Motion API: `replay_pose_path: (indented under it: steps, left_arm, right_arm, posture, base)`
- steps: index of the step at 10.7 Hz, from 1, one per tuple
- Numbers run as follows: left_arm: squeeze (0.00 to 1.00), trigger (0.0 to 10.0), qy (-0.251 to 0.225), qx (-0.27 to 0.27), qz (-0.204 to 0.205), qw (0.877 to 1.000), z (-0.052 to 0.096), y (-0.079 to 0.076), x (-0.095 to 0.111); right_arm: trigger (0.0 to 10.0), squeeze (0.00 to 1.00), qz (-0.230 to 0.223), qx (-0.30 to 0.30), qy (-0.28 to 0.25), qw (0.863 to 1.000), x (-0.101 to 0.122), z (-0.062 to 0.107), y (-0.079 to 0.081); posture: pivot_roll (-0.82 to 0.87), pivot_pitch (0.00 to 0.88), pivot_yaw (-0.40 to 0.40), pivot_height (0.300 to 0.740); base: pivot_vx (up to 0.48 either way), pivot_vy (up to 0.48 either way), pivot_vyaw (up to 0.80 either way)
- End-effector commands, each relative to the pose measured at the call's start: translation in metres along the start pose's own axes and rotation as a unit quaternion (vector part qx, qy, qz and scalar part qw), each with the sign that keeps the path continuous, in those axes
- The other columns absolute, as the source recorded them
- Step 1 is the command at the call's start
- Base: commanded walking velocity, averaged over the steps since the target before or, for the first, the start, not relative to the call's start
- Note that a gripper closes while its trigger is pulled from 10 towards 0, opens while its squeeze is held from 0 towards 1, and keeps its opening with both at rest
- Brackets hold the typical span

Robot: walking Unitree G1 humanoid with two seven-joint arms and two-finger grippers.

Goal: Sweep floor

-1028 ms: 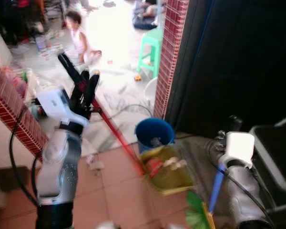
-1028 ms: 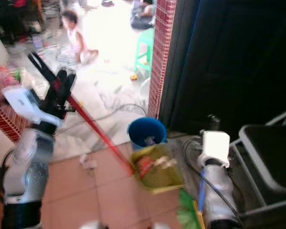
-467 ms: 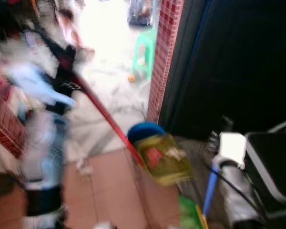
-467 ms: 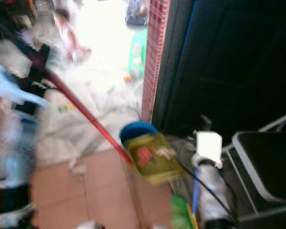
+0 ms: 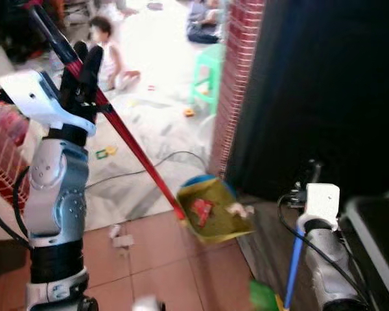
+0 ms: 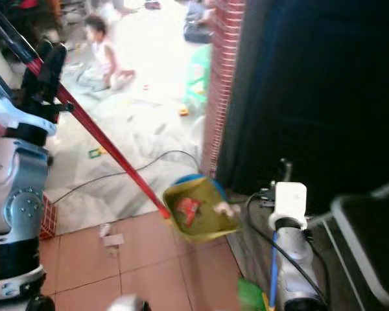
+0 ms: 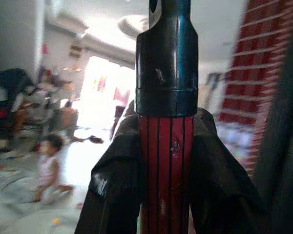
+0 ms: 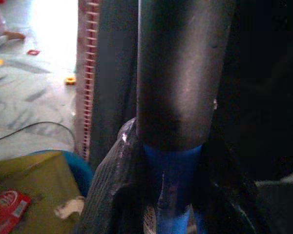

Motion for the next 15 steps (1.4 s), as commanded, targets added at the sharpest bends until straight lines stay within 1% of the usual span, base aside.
replay_pose_path:
  steps: [1,3,5,7,8,9,10,11,12,13,14,15]
  left_arm:
    - [0.00,10.0,-0.042,0.010,-0.030,0.999,-0.006,0.008,0.018]
    - [0.00,10.0,-0.043,0.024,-0.051,0.997,-0.008,0.016,0.019]
    - [0.00,10.0,-0.037,0.028,-0.063,0.997,-0.008,0.011,0.011]
    - [0.00,10.0,-0.032,0.011,-0.058,0.998,-0.004,-0.007,0.001]
    - [0.00,10.0,-0.033,0.004,-0.057,0.998,-0.003,-0.014,0.000]
    - [0.00,10.0,-0.034,-0.006,-0.055,0.998,-0.005,-0.024,-0.003]
    - [0.00,10.0,-0.038,-0.023,-0.054,0.998,-0.008,-0.039,-0.007]
    - [0.00,10.0,-0.047,-0.042,-0.065,0.996,-0.012,-0.052,-0.008]
    - [0.00,10.0,-0.056,-0.057,-0.071,0.994,-0.017,-0.064,-0.009]
    - [0.00,10.0,-0.072,-0.063,-0.090,0.991,-0.025,-0.079,-0.010]
    - [0.00,10.0,-0.092,-0.061,-0.104,0.988,-0.033,-0.089,-0.005]
    - [0.00,10.0,-0.116,-0.055,-0.110,0.986,-0.046,-0.101,0.002]
  right_arm:
    - [10.0,0.00,0.001,0.005,-0.013,1.000,0.006,-0.002,0.001]
    - [10.0,0.00,0.002,0.004,-0.010,1.000,0.005,-0.002,-0.001]
    - [10.0,0.00,0.004,0.005,-0.011,1.000,0.005,-0.002,-0.001]
    - [10.0,0.00,0.006,0.008,-0.011,1.000,0.005,-0.001,0.000]
    - [10.0,0.00,0.006,0.008,-0.011,1.000,0.005,-0.001,0.000]
    - [10.0,0.00,0.006,0.008,-0.011,1.000,0.005,-0.002,0.000]
    - [10.0,0.00,0.006,0.009,-0.011,1.000,0.005,-0.003,0.002]
    - [10.0,0.00,0.005,0.010,-0.011,1.000,0.005,-0.003,0.003]
    - [10.0,0.00,0.004,0.012,-0.012,1.000,0.005,-0.004,0.005]
    - [10.0,0.00,0.003,0.012,-0.014,1.000,0.006,-0.004,0.006]
    - [10.0,0.00,0.001,0.011,-0.016,1.000,0.006,-0.004,0.008]
    - [10.0,0.00,0.000,0.008,-0.017,1.000,0.006,-0.003,0.008]
  posture:
    - [-0.04,0.000,-0.003,0.740]
    - [-0.04,0.000,-0.003,0.740]
    - [-0.05,0.000,-0.005,0.740]
    - [-0.05,0.000,-0.005,0.740]
    - [-0.05,0.000,-0.005,0.740]
    - [-0.04,0.000,-0.007,0.740]
    - [-0.04,0.000,-0.007,0.740]
    - [-0.04,0.000,-0.008,0.740]
    - [-0.04,0.000,-0.006,0.740]
    - [-0.05,0.000,-0.002,0.740]
    - [-0.06,0.000,0.005,0.740]
    - [-0.07,0.000,0.011,0.740]
  base:
    - [0.356,0.319,0.00]
    - [0.341,0.337,0.00]
    - [0.000,0.000,0.00]
    - [0.000,0.000,0.00]
    - [0.000,0.000,0.00]
    - [0.000,0.000,0.00]
    - [0.000,0.000,0.00]
    - [0.000,0.000,0.00]
    - [0.000,0.000,0.00]
    - [0.000,0.000,0.00]
    - [0.000,0.000,0.00]
    - [0.000,0.000,0.00]
Point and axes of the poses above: a point about 5 cm out from each wrist's last joint towards the gripper, its own z axis pointing back from the gripper into the wrist, its own x axis along the axis of the wrist's last joint, y = z × x, the point moved 2 cm from there along -z, pointing out of the wrist towards the gripper, and after that the axes turned 11 degrees about -z, right-handed, at the moved point
